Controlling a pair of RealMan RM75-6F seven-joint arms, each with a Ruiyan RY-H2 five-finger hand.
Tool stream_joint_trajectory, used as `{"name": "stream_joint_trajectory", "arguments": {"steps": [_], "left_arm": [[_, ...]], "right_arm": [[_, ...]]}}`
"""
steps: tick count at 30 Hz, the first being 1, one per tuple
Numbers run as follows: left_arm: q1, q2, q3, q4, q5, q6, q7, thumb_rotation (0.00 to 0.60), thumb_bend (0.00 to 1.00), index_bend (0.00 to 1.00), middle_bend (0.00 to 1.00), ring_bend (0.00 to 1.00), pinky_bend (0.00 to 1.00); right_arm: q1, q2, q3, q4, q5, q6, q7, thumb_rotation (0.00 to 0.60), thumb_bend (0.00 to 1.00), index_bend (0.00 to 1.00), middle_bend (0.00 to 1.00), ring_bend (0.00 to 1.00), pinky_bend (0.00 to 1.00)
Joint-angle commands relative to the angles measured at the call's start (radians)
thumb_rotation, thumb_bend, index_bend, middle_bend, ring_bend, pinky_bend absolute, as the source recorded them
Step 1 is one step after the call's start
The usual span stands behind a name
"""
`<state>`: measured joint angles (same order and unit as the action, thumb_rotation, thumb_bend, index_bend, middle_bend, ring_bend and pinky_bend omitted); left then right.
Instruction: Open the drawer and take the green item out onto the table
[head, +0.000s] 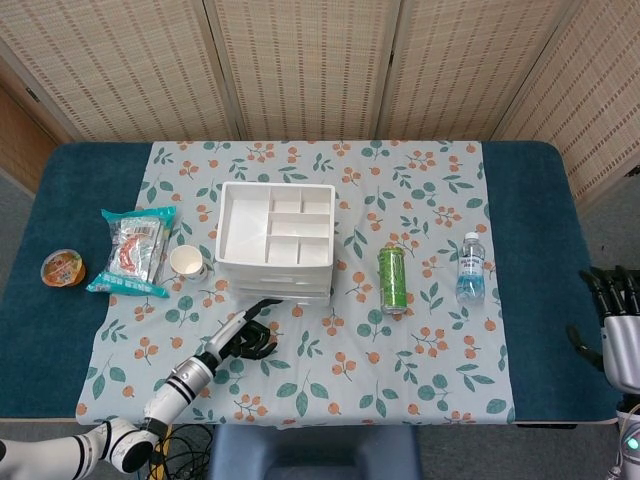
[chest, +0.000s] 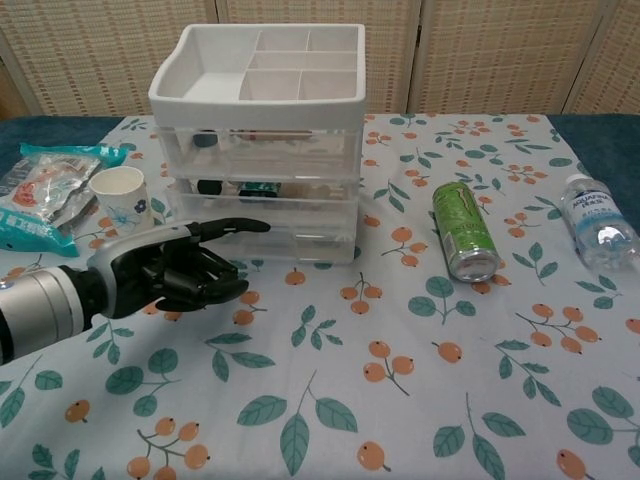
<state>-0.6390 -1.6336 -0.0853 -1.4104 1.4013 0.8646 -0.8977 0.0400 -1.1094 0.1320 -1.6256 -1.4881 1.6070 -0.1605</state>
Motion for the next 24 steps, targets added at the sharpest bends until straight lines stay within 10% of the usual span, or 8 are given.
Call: {"name": "stream_joint_trajectory", "arguments": {"steps": [1, 24], "left_arm": [[0.005, 0.010, 0.004, -0.013, 0.007, 0.008, 0.015, 0.600, 0.38, 0.09, 0.83, 0.97, 1.00], [0.037, 0.188, -0.006, -0.212, 0.051, 0.150, 0.437, 0.600, 0.38, 0.26, 0.83, 0.97, 1.00]], "right_arm": [[0.001, 0.000, 0.001, 0.000, 0.002, -0.001, -0.001, 0.600, 0.31, 0.13, 0.15, 0.10, 0.18], [0.001, 0.004, 0.003, -0.007, -0.002, 0.004, -0.012, 0.600, 0.31, 0.13, 0.16, 0.10, 0.18]]}}
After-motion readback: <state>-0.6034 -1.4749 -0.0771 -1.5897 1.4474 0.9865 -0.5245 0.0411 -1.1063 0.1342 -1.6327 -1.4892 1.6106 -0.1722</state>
